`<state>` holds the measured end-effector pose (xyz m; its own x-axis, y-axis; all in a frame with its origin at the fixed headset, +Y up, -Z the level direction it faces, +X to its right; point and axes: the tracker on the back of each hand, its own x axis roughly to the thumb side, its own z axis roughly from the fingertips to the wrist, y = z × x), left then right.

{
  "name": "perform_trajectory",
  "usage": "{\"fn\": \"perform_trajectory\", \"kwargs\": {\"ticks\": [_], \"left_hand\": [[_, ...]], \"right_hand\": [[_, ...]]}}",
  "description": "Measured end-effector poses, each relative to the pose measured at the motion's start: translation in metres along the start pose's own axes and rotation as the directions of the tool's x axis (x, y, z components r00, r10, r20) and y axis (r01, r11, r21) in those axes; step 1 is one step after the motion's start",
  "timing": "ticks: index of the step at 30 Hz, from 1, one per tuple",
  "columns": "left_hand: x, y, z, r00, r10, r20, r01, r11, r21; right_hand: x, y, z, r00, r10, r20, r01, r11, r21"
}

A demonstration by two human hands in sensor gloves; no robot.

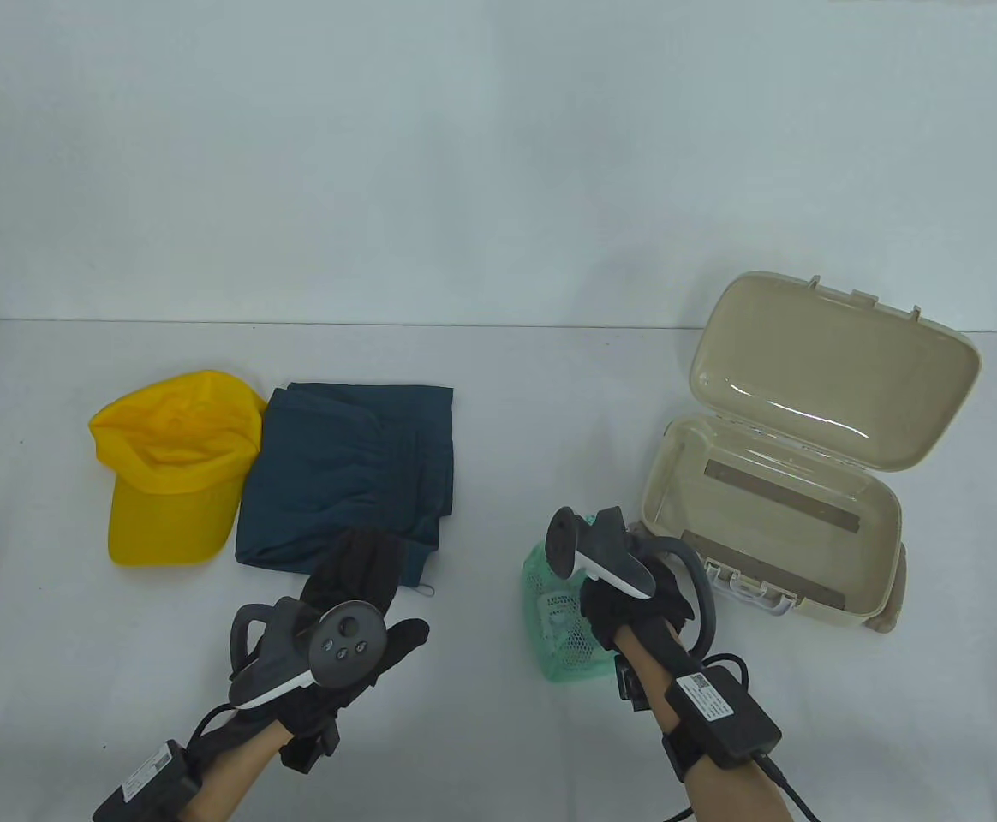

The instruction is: Pack suitcase

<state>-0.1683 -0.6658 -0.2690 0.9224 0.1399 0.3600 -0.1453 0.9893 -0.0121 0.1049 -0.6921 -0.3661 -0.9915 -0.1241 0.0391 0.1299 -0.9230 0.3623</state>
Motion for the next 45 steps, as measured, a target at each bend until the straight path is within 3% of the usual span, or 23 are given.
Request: {"fn": "perform_trajectory", "kwargs": {"ticks": [6, 9, 17, 21, 29, 39, 42, 45], "left_hand": [[-0.001, 0.000, 0.000, 1.000, 0.004, -0.007, -0.004, 1.000, -0.005], [-0.002, 0.000, 0.000, 1.000, 0.013, 0.003, -0.013, 1.000, -0.017], [-0.008, 0.001, 0.000, 1.000, 0.024, -0.001, -0.024, 1.000, -0.020], [-0.011, 0.003, 0.000, 1.000, 0.007, -0.014, -0.008, 1.000, -0.012], [-0.018, 0.004, 0.000, 0.999, 0.002, -0.047, -0.002, 1.000, -0.009], [-0.022, 0.002, -0.002, 0.998, 0.005, -0.069, -0.007, 1.000, -0.024], [-0.022, 0.002, -0.002, 0.997, 0.004, -0.071, -0.006, 1.000, -0.030], [-0.021, 0.002, -0.002, 0.997, 0.006, -0.072, -0.008, 0.999, -0.032]], "right_hand": [[-0.020, -0.034, 0.011, 0.952, -0.298, 0.065, 0.297, 0.954, 0.036], [-0.035, -0.053, 0.017, 0.934, -0.353, 0.064, 0.353, 0.936, 0.003], [-0.119, -0.108, 0.030, 0.873, -0.487, -0.028, 0.479, 0.865, -0.148], [-0.162, -0.116, 0.026, 0.830, -0.549, -0.099, 0.522, 0.827, -0.210], [-0.239, -0.095, 0.002, 0.740, -0.622, -0.258, 0.557, 0.780, -0.283], [-0.283, -0.038, -0.021, 0.612, -0.706, -0.358, 0.645, 0.707, -0.291], [-0.291, -0.026, -0.024, 0.598, -0.698, -0.395, 0.643, 0.712, -0.284], [-0.297, -0.021, -0.026, 0.637, -0.607, -0.475, 0.551, 0.790, -0.270]]}}
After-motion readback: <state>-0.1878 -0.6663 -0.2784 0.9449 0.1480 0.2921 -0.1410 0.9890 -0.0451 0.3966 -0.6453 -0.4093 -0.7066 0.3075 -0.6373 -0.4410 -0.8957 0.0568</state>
